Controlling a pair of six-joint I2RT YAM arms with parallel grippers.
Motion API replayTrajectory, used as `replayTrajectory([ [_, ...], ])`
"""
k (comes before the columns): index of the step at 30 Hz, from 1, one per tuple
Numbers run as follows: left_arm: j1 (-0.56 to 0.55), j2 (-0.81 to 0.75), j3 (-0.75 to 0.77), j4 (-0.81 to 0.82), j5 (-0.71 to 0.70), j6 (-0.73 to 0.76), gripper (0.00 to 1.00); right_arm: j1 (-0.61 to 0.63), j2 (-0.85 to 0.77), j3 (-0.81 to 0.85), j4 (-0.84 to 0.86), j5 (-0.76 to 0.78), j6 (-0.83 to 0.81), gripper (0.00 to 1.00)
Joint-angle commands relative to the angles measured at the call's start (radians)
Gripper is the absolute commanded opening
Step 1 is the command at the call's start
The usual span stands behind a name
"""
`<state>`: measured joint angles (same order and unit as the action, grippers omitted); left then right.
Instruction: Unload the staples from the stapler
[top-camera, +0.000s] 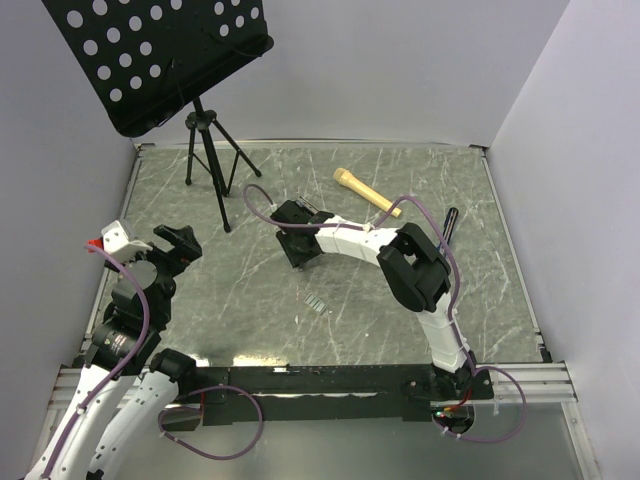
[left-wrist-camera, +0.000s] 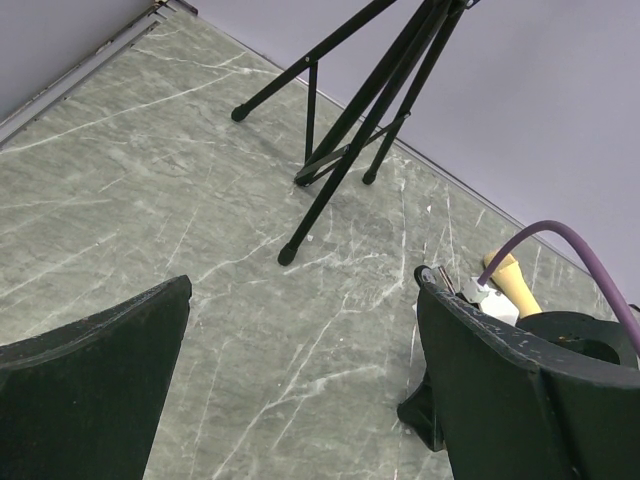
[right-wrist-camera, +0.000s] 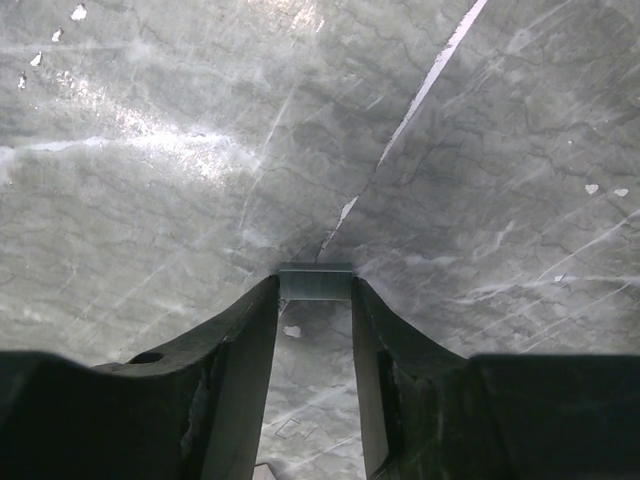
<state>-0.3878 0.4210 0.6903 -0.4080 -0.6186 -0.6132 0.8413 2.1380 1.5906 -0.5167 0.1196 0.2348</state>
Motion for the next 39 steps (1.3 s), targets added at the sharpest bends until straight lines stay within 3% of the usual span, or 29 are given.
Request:
replayTrajectory([
  [1,-0.002,-0.002,0.002,0.028,-0.009,0.010,0.99,-0.005,0.004,-0.003,0.020,0.006,0.000,0.39],
  [9,-0.002,-0.001,0.002,0.026,-0.009,0.012,0.99,-0.004,-0.088,-0.107,0.072,-0.001,-0.070,0.33],
  [24,-0.002,-0.008,-0.002,0.026,-0.006,0.006,0.99,0.051,-0.443,-0.424,0.096,-0.110,-0.183,0.32],
  [29,-0.002,-0.007,-0.002,0.024,-0.003,0.006,0.99,0.076,-0.469,-0.492,0.116,-0.159,-0.181,0.33],
  [39,-0.002,-0.011,-0.002,0.023,-0.004,0.006,0.99,0.123,-0.425,-0.472,0.130,-0.159,-0.172,0.33],
])
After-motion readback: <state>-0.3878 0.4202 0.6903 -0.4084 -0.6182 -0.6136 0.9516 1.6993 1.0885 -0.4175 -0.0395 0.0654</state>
